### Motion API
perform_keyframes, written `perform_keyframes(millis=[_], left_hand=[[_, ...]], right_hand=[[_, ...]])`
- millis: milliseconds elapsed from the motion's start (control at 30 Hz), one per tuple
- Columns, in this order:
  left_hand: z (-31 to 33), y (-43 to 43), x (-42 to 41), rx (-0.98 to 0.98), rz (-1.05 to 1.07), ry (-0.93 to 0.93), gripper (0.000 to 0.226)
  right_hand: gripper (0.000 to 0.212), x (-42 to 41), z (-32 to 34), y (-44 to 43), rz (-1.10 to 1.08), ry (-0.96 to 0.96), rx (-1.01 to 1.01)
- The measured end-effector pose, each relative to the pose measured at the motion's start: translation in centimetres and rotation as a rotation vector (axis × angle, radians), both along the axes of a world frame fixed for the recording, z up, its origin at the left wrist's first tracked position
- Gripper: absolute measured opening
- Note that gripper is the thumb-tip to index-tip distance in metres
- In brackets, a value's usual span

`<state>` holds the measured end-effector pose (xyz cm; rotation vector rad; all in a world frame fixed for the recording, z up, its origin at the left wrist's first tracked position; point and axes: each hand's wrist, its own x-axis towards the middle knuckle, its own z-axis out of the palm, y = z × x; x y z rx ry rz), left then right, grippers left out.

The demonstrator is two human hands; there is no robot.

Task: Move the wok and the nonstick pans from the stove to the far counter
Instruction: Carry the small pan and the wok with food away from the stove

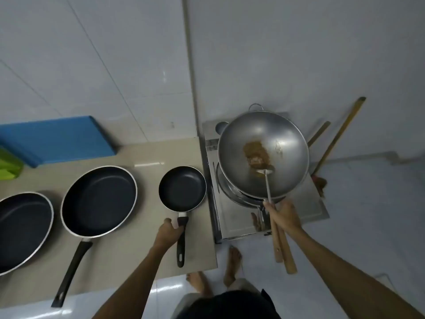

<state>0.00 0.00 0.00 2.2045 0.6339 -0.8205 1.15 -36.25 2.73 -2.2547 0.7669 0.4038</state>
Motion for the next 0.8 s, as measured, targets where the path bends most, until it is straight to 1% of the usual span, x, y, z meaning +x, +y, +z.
perform_keyframes(millis=[67,133,267,333,400,433,567,633,733,800], left_hand=[[-0.7,-0.4,0.3,-0.044,0.065,0.036,0.062],[-1.5,-0.8,0.5,-0.087,0.133,0.07,0.061],[-3.4,-1.5,1.2,-0.174,0.219,0.097,0.04],[-4.4,-1.7,1.0,-0.187,0.246,0.097,0.035],[-5.2,-1.8,0.6,-0.222,0.294,0.098,0.034],[-5.5,-2.0,0.3,-0.273,0.34,0.107,0.033],[-5.7,-2.2,-0.3,-0.453,0.532,0.164,0.028],[-5.6,-2.3,-0.6,-0.498,0.559,0.173,0.03],[-4.7,-2.4,-0.5,-0.492,0.54,0.157,0.032],[-4.0,-2.4,-0.5,-0.479,0.524,0.131,0.033]], right_hand=[[0.057,0.3,-0.7,0.1,-0.087,0.03,0.056],[0.051,0.4,-1.5,0.2,-0.161,0.064,0.176],[0.03,1.1,-2.6,-0.5,-0.242,0.106,0.411],[0.022,1.1,-2.8,-0.9,-0.254,0.147,0.544],[0.028,1.2,-3.3,-1.4,-0.272,0.203,0.66],[0.032,1.3,-3.6,-1.7,-0.281,0.227,0.694],[0.023,1.2,-4.5,-1.9,-0.247,0.267,0.78],[0.027,1.4,-4.4,-1.8,-0.229,0.277,0.791],[0.042,1.6,-4.1,-1.4,-0.266,0.291,0.792],[0.042,1.7,-3.9,-1.2,-0.301,0.296,0.765]])
